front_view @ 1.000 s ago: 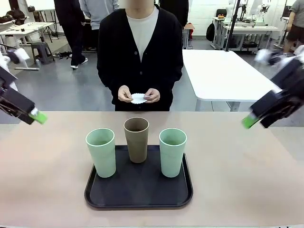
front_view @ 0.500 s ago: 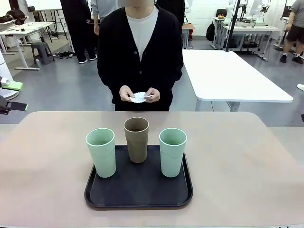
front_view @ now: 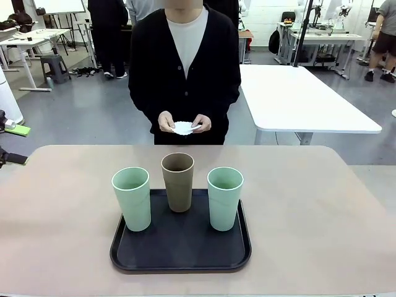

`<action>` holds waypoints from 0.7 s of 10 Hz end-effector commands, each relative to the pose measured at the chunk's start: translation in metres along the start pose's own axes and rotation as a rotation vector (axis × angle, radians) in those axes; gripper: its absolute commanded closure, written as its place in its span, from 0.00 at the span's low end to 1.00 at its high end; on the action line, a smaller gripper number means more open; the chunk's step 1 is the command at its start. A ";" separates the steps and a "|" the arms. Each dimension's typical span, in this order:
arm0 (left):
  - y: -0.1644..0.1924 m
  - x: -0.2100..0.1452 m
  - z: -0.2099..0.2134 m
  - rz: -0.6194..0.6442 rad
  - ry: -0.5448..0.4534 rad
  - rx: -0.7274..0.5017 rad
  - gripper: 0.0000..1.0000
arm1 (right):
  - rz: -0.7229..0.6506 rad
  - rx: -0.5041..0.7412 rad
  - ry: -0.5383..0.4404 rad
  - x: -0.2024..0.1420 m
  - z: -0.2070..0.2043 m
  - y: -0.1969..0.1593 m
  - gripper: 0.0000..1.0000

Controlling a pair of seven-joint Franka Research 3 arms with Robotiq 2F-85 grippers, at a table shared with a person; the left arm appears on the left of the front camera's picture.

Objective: Place coasters on the table and set cups on them.
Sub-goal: Pick up one Reusable plastic cup and place it on a coaster set by the human.

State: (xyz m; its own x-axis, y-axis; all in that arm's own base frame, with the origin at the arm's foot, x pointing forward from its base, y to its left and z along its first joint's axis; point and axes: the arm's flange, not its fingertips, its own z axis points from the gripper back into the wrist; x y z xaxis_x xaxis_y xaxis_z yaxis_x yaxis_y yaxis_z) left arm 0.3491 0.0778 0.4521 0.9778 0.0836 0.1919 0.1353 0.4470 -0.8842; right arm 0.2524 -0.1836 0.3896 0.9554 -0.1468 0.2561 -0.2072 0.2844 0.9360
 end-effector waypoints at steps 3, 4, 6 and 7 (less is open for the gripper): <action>-0.007 -0.010 0.010 0.060 0.034 0.062 0.00 | 0.005 -0.025 -0.011 -0.055 -0.054 0.008 0.00; -0.005 -0.012 0.014 0.065 0.042 0.076 0.00 | 0.004 -0.024 -0.005 -0.055 -0.055 0.009 0.00; 0.000 -0.007 0.009 0.047 0.021 0.049 0.00 | -0.011 -0.036 0.011 -0.003 0.001 0.000 0.00; 0.000 -0.007 0.009 0.047 0.021 0.049 0.00 | -0.011 -0.036 0.011 -0.003 0.001 0.000 0.00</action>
State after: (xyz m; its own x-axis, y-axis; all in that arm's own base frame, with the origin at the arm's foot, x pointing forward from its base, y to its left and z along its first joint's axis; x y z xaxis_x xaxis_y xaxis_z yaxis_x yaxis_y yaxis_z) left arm 0.3398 0.0855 0.4550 0.9877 0.0801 0.1340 0.0770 0.4968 -0.8645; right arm 0.2484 -0.1833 0.3896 0.9618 -0.1347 0.2385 -0.1862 0.3171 0.9299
